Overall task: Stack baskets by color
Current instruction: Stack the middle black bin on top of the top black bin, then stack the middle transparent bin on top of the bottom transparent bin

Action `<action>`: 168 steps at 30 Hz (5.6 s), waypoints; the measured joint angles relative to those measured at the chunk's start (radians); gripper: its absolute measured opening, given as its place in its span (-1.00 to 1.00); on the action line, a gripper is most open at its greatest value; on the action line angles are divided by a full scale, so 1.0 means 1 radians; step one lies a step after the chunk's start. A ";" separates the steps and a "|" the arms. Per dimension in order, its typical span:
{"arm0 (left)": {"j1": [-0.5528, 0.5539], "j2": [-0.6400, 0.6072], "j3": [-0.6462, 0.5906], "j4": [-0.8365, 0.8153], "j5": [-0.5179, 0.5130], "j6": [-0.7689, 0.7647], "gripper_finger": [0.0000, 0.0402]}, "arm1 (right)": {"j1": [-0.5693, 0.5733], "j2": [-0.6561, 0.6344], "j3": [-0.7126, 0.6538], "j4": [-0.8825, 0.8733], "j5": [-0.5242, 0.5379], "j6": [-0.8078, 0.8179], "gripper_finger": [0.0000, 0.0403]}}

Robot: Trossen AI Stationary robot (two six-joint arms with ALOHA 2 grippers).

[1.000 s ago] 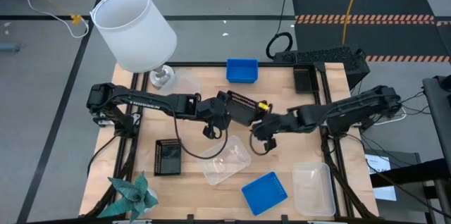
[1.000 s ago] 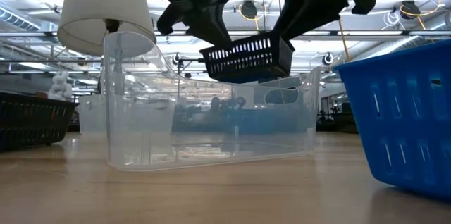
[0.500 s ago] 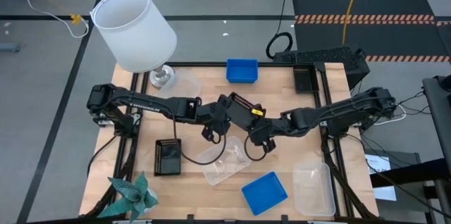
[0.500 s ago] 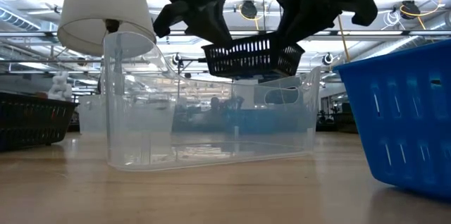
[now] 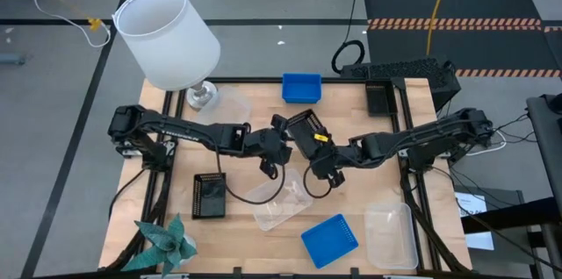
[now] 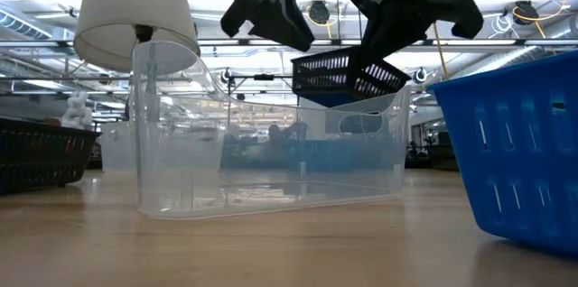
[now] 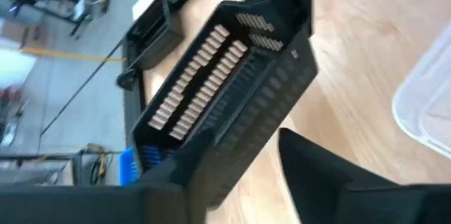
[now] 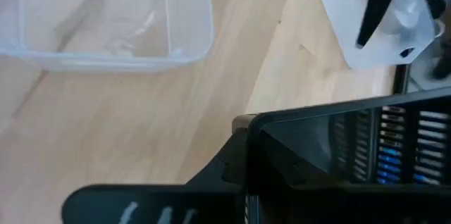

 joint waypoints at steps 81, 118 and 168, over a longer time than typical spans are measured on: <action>-0.514 -0.048 -0.252 0.278 -0.393 -0.748 -0.07 | -0.937 -0.412 -0.288 -0.364 -0.093 -0.394 -0.97; -0.514 -0.048 -0.252 0.277 -0.392 -0.751 -0.07 | -1.049 -0.410 -0.378 -0.245 -0.181 -0.451 -0.96; -0.491 -0.048 -0.251 0.277 -0.391 -0.739 -0.07 | -0.810 -0.636 -0.259 -0.199 -0.199 -0.033 -0.23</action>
